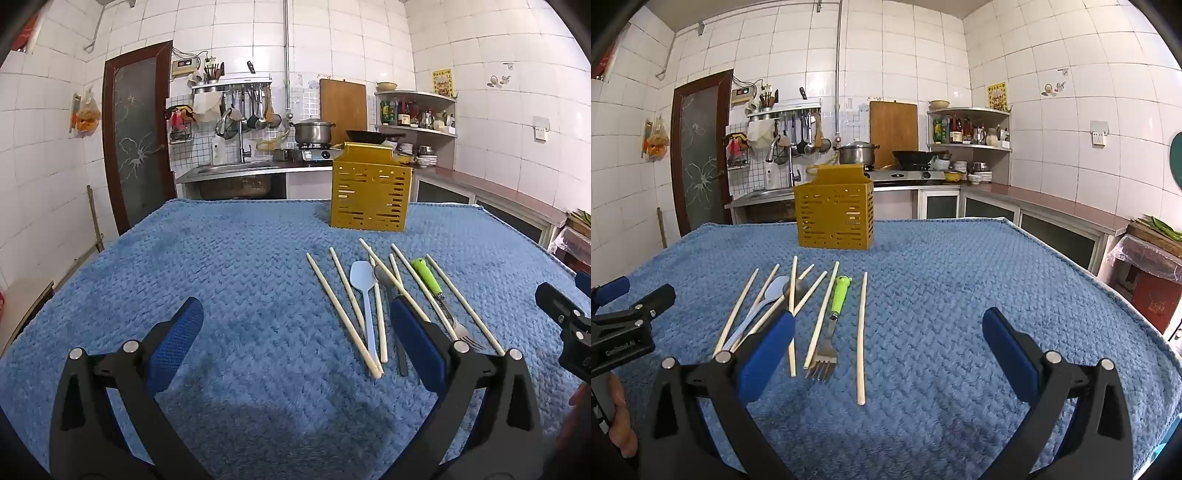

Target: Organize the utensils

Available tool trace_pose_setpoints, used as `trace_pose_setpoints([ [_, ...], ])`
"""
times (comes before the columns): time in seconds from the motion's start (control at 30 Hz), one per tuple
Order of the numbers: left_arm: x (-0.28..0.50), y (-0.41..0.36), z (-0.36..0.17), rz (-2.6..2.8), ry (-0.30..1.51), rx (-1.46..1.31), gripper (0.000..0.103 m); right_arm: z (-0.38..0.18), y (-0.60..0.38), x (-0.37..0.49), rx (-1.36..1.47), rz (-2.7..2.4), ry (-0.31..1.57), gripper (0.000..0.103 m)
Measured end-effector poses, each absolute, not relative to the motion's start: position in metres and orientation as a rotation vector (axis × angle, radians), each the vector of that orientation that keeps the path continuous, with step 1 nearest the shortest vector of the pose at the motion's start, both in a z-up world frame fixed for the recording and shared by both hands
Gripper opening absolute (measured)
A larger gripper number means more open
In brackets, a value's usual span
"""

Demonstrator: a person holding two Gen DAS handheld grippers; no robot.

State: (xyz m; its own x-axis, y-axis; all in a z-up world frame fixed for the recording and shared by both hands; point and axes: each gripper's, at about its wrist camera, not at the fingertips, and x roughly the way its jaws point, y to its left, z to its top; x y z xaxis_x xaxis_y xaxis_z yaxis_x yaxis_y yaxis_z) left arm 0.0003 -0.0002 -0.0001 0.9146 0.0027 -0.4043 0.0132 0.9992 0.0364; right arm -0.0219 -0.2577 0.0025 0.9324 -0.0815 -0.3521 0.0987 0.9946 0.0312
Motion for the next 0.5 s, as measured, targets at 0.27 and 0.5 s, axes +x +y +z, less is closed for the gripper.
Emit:
trace_pose_setpoints([
  [0.27,0.0038,0.0007,0.0018,-0.016,0.431,0.03,0.098,0.0024,-0.2563,-0.0214,0.046,-0.092,0.366,0.099],
  [0.5,0.0043,0.0017,0.0035,-0.016,0.428,0.03,0.098,0.0,-0.2528,-0.0226,0.033,-0.094,0.358,0.099],
])
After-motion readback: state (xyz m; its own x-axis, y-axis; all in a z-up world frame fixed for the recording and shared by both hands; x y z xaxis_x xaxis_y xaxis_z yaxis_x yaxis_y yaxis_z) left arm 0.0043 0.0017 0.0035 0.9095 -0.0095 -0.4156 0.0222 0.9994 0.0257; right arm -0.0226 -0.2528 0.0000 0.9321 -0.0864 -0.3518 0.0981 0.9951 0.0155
